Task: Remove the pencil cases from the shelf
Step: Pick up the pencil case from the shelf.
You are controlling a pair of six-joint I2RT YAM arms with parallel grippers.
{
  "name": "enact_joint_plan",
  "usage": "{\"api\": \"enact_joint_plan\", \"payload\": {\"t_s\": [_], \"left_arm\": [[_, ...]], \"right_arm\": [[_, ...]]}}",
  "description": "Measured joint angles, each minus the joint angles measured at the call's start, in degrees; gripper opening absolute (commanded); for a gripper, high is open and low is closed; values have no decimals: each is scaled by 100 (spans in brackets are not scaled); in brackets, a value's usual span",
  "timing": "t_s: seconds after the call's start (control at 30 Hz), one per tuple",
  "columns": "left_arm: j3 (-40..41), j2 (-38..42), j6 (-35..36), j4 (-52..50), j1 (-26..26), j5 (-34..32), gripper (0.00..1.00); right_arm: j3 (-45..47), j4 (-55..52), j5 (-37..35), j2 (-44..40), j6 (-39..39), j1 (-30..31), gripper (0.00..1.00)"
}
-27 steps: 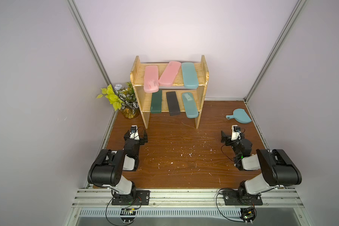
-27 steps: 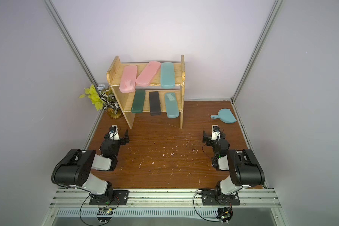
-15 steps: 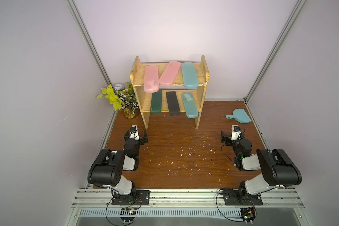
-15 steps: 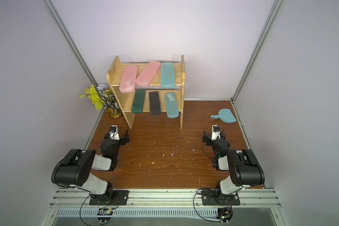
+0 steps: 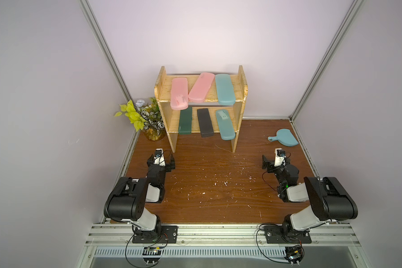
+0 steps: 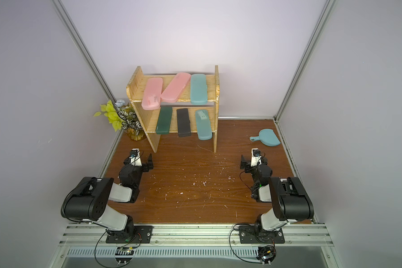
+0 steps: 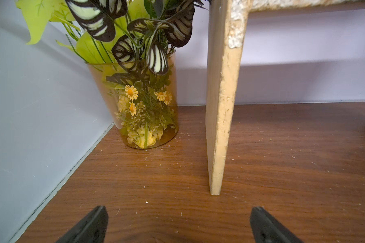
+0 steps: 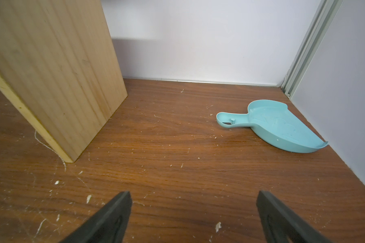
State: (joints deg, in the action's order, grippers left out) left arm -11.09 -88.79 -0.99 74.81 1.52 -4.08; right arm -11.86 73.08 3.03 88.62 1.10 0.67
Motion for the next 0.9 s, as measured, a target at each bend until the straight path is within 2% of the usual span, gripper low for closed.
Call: {"api": "enact_joint_plan", "payload": {"t_s": [0.73,0.9], "left_arm": [[0,0,2,0,0,0,99],[20,144,22,-48,0,-2,99]], "right_arm": [[0,0,-9,0,0,0,99],[-17,-293,-284,-192,-92,0,99]]}}
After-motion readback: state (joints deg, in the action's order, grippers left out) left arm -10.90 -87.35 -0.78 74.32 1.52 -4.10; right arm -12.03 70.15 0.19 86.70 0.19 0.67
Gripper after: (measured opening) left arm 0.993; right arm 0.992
